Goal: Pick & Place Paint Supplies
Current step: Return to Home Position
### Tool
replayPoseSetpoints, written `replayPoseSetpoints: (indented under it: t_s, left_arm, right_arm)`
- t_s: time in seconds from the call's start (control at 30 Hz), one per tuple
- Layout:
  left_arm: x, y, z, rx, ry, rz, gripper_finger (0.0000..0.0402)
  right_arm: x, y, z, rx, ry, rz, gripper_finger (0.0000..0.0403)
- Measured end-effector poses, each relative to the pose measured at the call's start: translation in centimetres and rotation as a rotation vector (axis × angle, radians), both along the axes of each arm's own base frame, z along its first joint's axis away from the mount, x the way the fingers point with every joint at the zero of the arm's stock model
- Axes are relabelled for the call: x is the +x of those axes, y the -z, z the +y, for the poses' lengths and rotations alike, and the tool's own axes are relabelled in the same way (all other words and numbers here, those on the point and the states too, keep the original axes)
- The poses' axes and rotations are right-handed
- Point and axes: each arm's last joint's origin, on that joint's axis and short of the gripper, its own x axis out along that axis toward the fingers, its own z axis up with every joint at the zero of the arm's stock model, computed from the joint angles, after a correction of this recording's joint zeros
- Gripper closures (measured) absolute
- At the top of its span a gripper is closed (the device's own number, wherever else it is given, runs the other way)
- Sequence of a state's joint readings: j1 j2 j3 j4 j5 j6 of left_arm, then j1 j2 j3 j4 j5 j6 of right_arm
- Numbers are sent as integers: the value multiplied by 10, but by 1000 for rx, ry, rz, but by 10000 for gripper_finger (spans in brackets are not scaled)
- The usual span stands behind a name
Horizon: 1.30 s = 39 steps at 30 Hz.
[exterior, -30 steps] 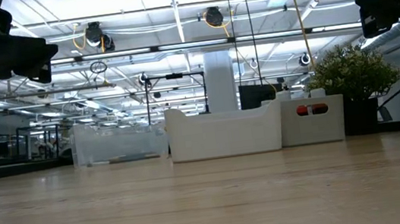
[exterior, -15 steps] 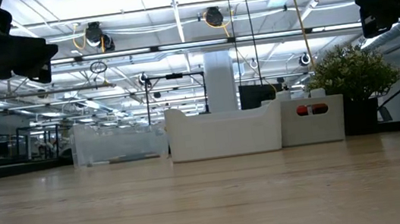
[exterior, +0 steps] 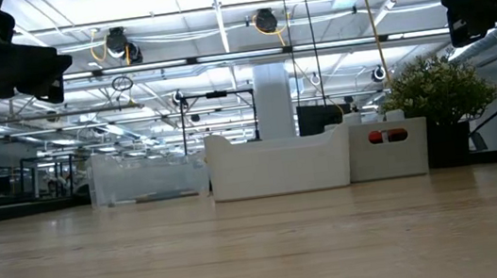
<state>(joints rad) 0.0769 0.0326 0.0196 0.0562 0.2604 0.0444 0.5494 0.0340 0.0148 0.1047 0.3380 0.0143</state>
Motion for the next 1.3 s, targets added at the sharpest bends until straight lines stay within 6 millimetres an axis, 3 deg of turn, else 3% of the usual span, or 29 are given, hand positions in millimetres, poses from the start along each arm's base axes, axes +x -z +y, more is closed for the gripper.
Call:
replayPoseSetpoints:
  t_s: [1.3]
  left_arm:
    - [0,0,0,0,0,0,282]
  right_arm:
    - [0,0,0,0,0,0,228]
